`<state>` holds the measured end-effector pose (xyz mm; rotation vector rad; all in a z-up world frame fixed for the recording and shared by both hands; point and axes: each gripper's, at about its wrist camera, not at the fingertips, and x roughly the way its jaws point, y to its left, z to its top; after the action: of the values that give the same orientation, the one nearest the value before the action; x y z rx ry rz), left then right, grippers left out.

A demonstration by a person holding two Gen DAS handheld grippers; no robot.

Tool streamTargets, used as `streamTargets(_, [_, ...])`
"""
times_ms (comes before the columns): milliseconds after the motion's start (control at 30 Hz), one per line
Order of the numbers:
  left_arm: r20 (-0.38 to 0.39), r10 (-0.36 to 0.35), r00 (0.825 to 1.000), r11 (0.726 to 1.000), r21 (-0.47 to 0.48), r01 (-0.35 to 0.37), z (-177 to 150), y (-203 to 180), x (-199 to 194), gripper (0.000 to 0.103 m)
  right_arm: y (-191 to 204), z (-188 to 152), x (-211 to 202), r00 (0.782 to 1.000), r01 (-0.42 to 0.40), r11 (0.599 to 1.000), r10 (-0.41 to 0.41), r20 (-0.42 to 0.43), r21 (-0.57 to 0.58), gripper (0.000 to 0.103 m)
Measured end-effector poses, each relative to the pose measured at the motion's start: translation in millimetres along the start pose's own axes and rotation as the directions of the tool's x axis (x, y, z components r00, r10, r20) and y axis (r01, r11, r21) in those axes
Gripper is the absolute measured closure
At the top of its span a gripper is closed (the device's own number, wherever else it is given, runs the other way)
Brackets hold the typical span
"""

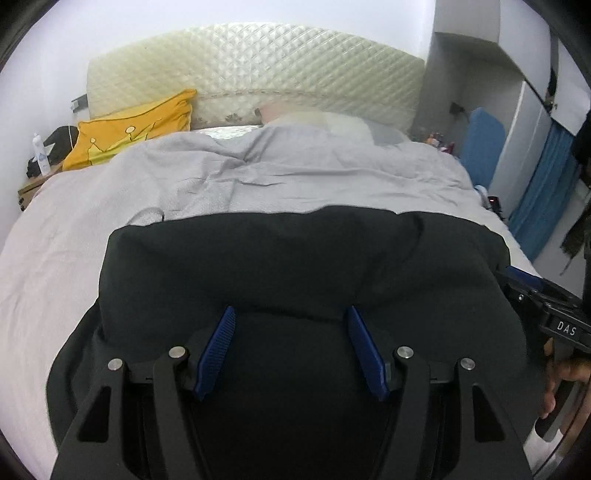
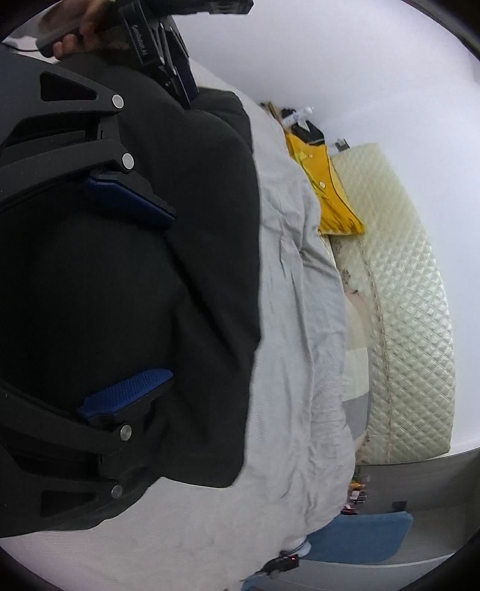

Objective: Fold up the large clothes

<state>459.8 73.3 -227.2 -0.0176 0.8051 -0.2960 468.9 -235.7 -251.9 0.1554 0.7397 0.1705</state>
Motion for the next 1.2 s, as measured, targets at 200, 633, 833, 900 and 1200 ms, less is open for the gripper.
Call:
streamTargets(200, [-0.005,0.037,0.999,0.999,-0.021,-0.037,20,6,43,0.038,-4,17,49,0.998,0.043,0.999,-0.044,-0.055,-0.02,0.019])
streamTargets(633, [-0.03,0.036,0.999,0.998,-0.047,-0.038,27,8,73,0.038,-11,20,79,0.997,0.051,0.998,-0.052,-0.058,-0.023,0.015])
streamTargets(833, [0.009,0.089,0.996,0.996,-0.024,-0.089,18,30,37,0.038,-21,17,37,0.998,0.059,0.996,-0.06,-0.019,-0.063,0.016])
streamTargets(900, [0.03,0.118,0.993,0.992,-0.045,-0.116,13,48,25,0.038,-30,14,27,0.997,0.081,0.994,-0.082,-0.005,-0.074,0.016])
streamTargets(1200, [0.025,0.138,0.99,0.988,-0.074,-0.136,-22,82,36,0.037,-54,-14,41,0.995,0.097,0.994,-0.096,0.014,-0.051,0.006])
